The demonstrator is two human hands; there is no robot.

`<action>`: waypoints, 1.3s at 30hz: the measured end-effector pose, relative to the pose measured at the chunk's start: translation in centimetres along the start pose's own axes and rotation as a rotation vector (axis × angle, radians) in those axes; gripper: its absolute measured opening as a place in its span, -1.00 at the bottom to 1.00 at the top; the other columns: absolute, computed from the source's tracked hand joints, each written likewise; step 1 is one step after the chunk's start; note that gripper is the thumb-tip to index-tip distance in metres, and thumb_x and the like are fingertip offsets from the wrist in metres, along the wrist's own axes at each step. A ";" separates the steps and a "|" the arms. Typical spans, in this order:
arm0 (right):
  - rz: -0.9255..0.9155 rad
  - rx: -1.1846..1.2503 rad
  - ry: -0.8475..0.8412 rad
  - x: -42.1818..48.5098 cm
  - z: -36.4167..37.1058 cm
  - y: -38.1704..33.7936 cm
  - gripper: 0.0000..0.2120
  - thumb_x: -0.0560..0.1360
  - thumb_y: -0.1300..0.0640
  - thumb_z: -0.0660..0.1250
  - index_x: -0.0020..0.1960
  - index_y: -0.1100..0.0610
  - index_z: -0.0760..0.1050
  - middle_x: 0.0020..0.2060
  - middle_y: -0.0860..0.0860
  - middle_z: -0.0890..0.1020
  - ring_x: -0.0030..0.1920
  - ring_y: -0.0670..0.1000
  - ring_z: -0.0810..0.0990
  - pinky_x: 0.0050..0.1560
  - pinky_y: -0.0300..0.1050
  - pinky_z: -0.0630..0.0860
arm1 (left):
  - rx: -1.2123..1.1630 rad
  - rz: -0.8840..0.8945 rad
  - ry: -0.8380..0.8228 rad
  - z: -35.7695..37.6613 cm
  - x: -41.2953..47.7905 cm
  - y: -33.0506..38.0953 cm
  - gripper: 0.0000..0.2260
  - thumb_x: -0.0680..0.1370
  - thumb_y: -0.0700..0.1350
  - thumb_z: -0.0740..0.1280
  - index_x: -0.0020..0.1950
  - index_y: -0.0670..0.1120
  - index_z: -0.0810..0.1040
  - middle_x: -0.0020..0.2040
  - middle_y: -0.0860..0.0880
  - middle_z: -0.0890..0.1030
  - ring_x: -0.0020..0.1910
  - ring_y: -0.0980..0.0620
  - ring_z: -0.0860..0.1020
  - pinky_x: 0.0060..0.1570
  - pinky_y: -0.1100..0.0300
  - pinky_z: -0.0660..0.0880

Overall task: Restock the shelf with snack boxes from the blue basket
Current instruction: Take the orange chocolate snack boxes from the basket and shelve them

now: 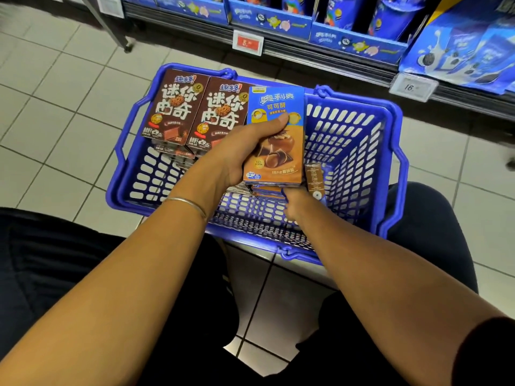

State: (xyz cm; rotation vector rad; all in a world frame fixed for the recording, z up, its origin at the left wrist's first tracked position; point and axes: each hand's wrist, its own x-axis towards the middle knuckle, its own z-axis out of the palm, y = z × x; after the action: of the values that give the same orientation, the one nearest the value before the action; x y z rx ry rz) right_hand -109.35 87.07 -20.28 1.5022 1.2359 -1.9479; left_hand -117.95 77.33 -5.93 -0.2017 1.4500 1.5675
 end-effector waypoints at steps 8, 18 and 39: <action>0.023 0.287 -0.133 -3.6 -1.3 -1.8 -0.79 0.57 -0.06 0.36 0.00 0.09 0.61 -0.07 0.01 0.74 -0.18 0.00 0.74 -0.11 -0.17 0.61 | -0.043 -0.012 -0.008 -0.1 0.2 0.3 -0.81 0.54 0.04 0.53 -0.07 -0.08 0.79 0.01 -0.15 0.78 -0.12 -0.11 0.78 -0.16 -0.01 0.71; -0.200 0.483 -0.171 -7.5 -3.7 -2.6 -0.77 0.51 0.02 0.42 0.16 -0.02 0.59 0.28 0.01 0.60 0.29 0.10 0.56 0.27 0.08 0.50 | -0.169 0.026 -0.093 -0.1 -0.1 1.5 -0.58 0.66 0.18 0.34 -0.09 -0.09 0.82 0.02 -0.16 0.78 -0.06 -0.14 0.78 -0.13 -0.06 0.70; -0.294 0.450 -0.214 -8.3 -4.2 -2.3 -0.42 0.51 -0.32 0.33 0.43 -0.07 0.47 0.40 0.01 0.54 0.31 0.13 0.58 0.07 0.10 0.60 | -0.210 0.015 -0.165 2.1 -1.1 0.0 -0.27 0.59 0.50 0.10 0.18 -0.05 0.77 0.28 -0.19 0.70 0.21 -0.22 0.70 0.13 -0.17 0.66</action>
State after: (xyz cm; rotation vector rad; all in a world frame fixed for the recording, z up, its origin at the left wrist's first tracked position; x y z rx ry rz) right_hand -105.74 90.08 -11.92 1.3052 1.0141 -2.6433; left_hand -116.40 78.54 -4.58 -0.1798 1.1631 1.7074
